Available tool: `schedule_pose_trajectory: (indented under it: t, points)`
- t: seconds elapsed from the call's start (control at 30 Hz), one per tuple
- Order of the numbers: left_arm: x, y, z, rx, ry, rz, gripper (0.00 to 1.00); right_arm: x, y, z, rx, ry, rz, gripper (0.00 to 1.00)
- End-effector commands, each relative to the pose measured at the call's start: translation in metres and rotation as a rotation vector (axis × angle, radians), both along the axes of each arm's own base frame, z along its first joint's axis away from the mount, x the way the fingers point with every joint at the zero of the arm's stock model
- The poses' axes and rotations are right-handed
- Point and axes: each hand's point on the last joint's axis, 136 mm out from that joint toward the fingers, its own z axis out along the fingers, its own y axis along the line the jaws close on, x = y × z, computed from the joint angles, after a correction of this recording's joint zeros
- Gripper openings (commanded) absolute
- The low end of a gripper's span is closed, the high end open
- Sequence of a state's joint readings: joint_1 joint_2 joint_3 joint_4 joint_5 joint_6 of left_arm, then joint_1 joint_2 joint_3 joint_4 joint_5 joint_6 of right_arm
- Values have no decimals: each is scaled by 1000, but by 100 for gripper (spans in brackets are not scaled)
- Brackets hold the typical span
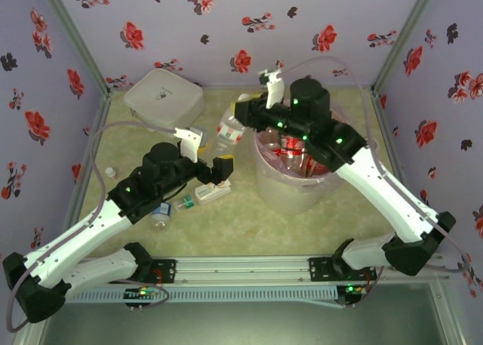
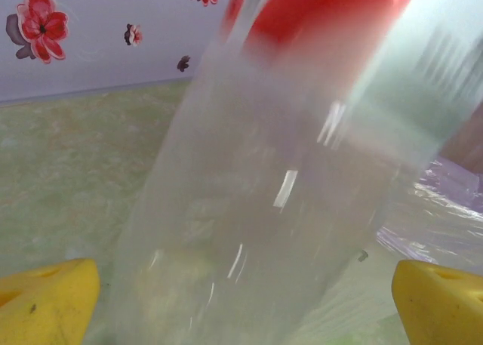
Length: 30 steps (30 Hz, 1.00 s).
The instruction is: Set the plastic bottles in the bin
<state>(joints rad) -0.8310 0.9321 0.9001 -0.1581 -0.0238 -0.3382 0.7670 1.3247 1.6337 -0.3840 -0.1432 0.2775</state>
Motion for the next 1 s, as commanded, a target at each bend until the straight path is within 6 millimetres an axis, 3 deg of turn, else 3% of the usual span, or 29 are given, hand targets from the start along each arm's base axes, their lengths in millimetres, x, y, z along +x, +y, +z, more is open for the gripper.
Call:
schedule_pose_trajectory:
  t: [0.0,0.13,0.23,0.33,0.47,0.73,0.97]
  points:
    - [0,1,7,-26,-8,-1,100,-6,-86,60,-87,-199,-315,1]
    - [4,5,-4,-2,24,21,100,-13,-157,88,-123,-295,-585,0]
    - [9,4,-10,-13,72,39,100,-18,-199,96,-194,-326,-752,0]
    - [12,1,-14,-7,103,44,100,-20,-223,91,-275,-307,-837,0]
    - [16,-1,-31,39,139,56,100,-14,-225,72,-356,-222,-828,0]
    - [24,13,-84,279,285,139,100,6,-193,16,-469,-63,-693,0]
    - [22,20,-111,358,347,161,100,32,-196,-37,-507,115,-683,0]
